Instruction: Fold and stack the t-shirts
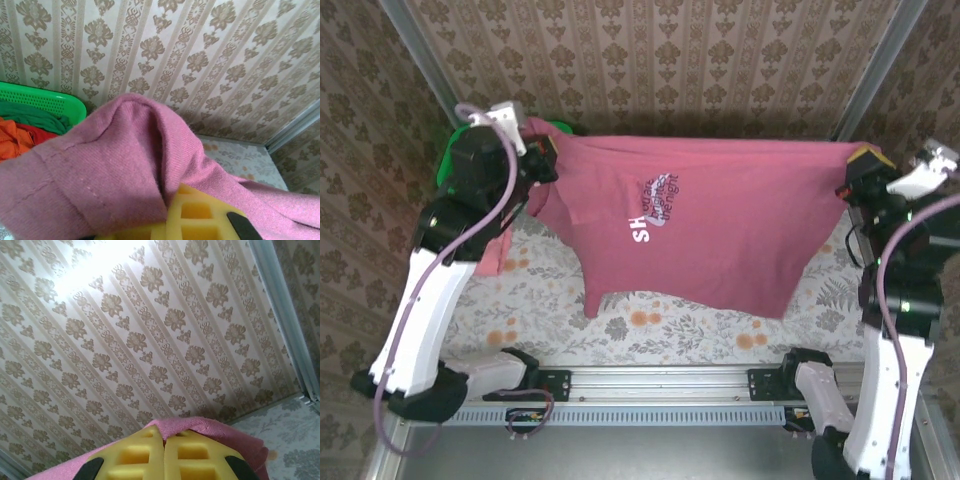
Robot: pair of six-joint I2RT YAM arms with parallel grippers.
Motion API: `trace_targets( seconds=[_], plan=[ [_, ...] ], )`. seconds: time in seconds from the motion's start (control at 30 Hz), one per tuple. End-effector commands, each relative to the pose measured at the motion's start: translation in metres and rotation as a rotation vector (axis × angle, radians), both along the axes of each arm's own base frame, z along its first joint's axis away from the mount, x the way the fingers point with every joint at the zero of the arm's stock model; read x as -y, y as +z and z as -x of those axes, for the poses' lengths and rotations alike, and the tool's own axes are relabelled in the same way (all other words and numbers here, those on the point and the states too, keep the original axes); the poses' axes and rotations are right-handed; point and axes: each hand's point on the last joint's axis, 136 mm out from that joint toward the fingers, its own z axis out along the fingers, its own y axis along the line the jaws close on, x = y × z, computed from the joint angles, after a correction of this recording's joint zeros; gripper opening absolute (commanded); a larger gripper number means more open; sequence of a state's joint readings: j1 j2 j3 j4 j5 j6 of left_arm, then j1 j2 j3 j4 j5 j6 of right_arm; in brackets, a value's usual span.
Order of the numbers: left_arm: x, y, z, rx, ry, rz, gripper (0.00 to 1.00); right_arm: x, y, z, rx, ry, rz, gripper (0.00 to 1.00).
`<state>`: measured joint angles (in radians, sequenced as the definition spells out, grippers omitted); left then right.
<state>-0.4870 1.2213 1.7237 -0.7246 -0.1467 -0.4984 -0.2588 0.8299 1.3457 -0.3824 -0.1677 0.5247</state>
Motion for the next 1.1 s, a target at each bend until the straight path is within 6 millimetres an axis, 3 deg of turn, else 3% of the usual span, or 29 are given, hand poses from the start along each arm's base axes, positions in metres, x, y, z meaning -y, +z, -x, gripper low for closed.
trace_targets(
  seconds=[0.0, 0.1, 0.2, 0.37, 0.43, 0.5, 0.57, 0.63, 0.8, 0.93, 1.07],
  plan=[
    [-0.006, -0.006, -0.036, -0.029, 0.006, -0.016, 0.0, 0.01, -0.004, -0.048, -0.009, 0.021, -0.032, 0.0],
    [-0.01, 0.002, -0.062, -0.029, 0.0, 0.03, 0.0, 0.014, -0.002, -0.083, -0.013, 0.054, -0.076, 0.0],
    [-0.012, 0.021, -0.082, -0.02, -0.02, 0.075, 0.0, 0.014, 0.016, -0.107, 0.004, 0.092, -0.088, 0.0],
    [-0.02, 0.064, -0.083, 0.046, -0.039, 0.12, 0.0, 0.017, 0.061, -0.105, 0.061, 0.071, -0.028, 0.0],
    [-0.022, 0.07, -0.08, 0.058, -0.039, 0.127, 0.0, 0.021, 0.063, -0.1, 0.057, 0.04, -0.007, 0.0],
    [-0.022, 0.06, -0.075, 0.033, -0.043, 0.129, 0.0, 0.024, 0.045, -0.098, 0.011, 0.02, 0.0, 0.0],
    [-0.023, 0.037, -0.073, -0.011, -0.039, 0.136, 0.0, 0.025, 0.011, -0.098, -0.057, 0.014, -0.01, 0.0],
    [-0.021, -0.009, -0.073, -0.104, -0.032, 0.151, 0.0, 0.029, -0.036, -0.094, -0.152, -0.008, -0.032, 0.0],
    [-0.017, -0.142, -0.054, -0.389, -0.027, 0.202, 0.0, 0.034, -0.173, -0.074, -0.429, -0.042, -0.094, 0.0],
    [-0.009, -0.245, -0.033, -0.622, -0.031, 0.22, 0.0, 0.021, -0.278, -0.061, -0.629, -0.001, -0.187, 0.0],
    [-0.003, -0.311, -0.018, -0.783, -0.031, 0.188, 0.0, 0.017, -0.362, -0.048, -0.795, -0.009, -0.275, 0.0]
  ],
)
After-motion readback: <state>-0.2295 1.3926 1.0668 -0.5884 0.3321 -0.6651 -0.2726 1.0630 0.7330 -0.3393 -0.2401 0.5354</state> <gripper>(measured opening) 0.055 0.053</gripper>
